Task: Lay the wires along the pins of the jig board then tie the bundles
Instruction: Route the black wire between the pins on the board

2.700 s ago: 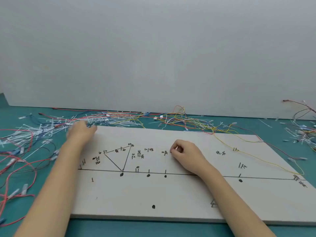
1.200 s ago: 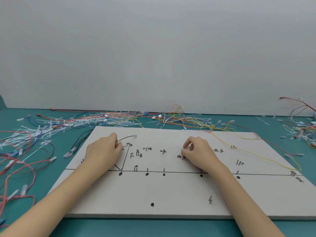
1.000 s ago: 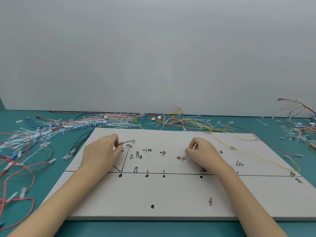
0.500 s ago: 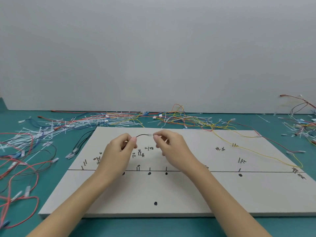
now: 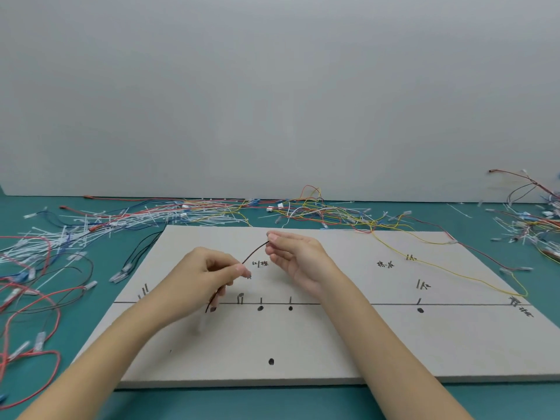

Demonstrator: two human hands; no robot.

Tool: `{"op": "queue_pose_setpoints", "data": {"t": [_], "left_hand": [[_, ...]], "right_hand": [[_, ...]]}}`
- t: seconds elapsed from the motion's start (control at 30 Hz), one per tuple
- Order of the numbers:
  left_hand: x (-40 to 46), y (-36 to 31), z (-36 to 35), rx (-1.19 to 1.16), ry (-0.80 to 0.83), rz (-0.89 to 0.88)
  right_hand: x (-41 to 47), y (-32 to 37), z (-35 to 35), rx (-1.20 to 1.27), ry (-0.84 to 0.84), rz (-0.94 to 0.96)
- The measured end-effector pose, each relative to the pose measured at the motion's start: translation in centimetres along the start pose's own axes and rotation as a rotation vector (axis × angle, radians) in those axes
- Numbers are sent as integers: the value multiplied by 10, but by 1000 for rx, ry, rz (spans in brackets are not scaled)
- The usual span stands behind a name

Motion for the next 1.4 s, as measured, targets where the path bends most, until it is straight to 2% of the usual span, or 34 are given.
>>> {"op": "queue_pose_setpoints", "data": {"t": [0.1,0.23,0.43,0.7,1.03,1.23,1.4], "left_hand": [[0,1,7,23,-18,39],[0,2,18,6,-118,108],[-7,0,9,100,-37,177],[-12,-1,-1,276,57,174],[-12,0,-7,472,44,79],[-13,-3,-5,452,45,62],[-16,-6,-8,496,56,74]], "right_hand": [[3,-5,-5,-16,-51,24],[5,-15,-7,-229,-121,107],[10,-21,-13,-624,-129,235],[15,-32,-22,-879,-20,287],[16,-31,-23,-891,3,305],[16,-30,-25,-896,9,354],[19,-30,-26,-924,34,316]]}}
Point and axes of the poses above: each hand's wrist, its own x-axis towards the middle knuckle, its own z-axis out of the back of the hand, y = z × x, the point moved 4 cm from there along x, towards the middle knuckle, and after that the axes turned 5 degrees about z, right-handed, at the moved point
